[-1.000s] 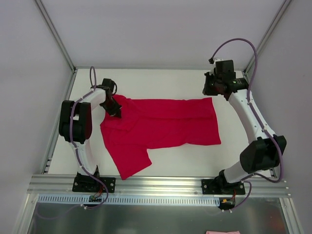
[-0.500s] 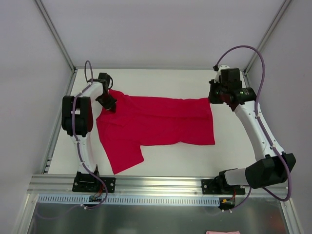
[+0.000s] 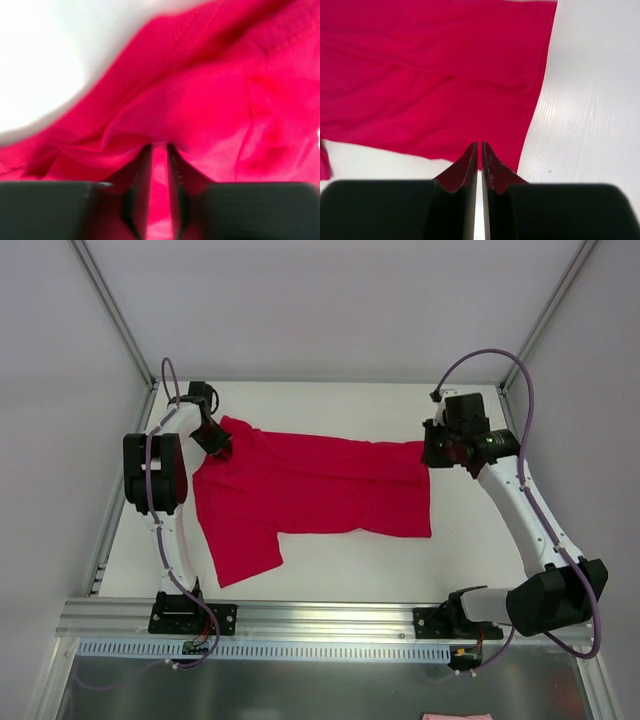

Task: Fold and stack the t-shirts
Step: Fold the flattened tshirt in 1/3 of the way, then grap the side of the flattened tshirt closest away from the robot with both arms, then fold the other side of the tshirt into a rectangle

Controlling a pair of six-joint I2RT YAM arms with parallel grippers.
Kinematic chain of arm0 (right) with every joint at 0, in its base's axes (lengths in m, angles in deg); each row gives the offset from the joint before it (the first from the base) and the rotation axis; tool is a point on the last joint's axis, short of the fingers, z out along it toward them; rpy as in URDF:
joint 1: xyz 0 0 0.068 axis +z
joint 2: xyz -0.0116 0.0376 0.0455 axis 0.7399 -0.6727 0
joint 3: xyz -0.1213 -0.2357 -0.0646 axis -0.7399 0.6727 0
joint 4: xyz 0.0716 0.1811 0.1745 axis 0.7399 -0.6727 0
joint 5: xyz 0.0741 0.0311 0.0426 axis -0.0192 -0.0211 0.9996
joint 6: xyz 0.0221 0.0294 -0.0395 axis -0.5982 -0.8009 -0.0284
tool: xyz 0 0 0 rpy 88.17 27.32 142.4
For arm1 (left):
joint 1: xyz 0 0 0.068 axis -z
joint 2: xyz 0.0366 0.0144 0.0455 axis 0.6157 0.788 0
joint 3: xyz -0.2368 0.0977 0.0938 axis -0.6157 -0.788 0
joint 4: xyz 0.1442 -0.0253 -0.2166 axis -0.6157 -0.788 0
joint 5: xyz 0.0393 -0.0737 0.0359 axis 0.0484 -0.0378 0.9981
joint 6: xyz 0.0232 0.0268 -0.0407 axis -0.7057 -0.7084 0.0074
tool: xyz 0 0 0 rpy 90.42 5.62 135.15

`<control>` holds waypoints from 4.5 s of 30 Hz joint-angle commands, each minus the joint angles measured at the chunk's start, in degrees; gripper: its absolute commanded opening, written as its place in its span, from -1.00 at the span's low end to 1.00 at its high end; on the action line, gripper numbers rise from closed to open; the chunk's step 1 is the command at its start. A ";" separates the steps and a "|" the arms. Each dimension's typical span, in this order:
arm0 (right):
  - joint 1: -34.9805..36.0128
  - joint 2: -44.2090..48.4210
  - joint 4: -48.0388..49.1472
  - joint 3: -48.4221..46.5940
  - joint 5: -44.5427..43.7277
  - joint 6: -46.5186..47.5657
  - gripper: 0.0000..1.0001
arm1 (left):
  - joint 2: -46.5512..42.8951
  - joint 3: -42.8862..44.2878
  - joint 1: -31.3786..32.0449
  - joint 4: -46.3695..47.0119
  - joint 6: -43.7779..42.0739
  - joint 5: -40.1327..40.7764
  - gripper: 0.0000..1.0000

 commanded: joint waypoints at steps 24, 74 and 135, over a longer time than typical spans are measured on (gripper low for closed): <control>1.39 9.48 3.91 27.24 -1.81 -12.06 -0.06 | -62.87 -51.20 6.70 -6.44 1.45 -9.84 -0.65; 1.30 0.87 7.08 31.81 -10.86 -17.86 0.11 | -52.86 -64.12 12.86 -4.34 14.45 2.03 0.16; 1.12 -18.73 2.51 9.40 -18.06 -15.75 -0.98 | -48.99 -37.58 10.32 1.82 6.20 11.52 -1.00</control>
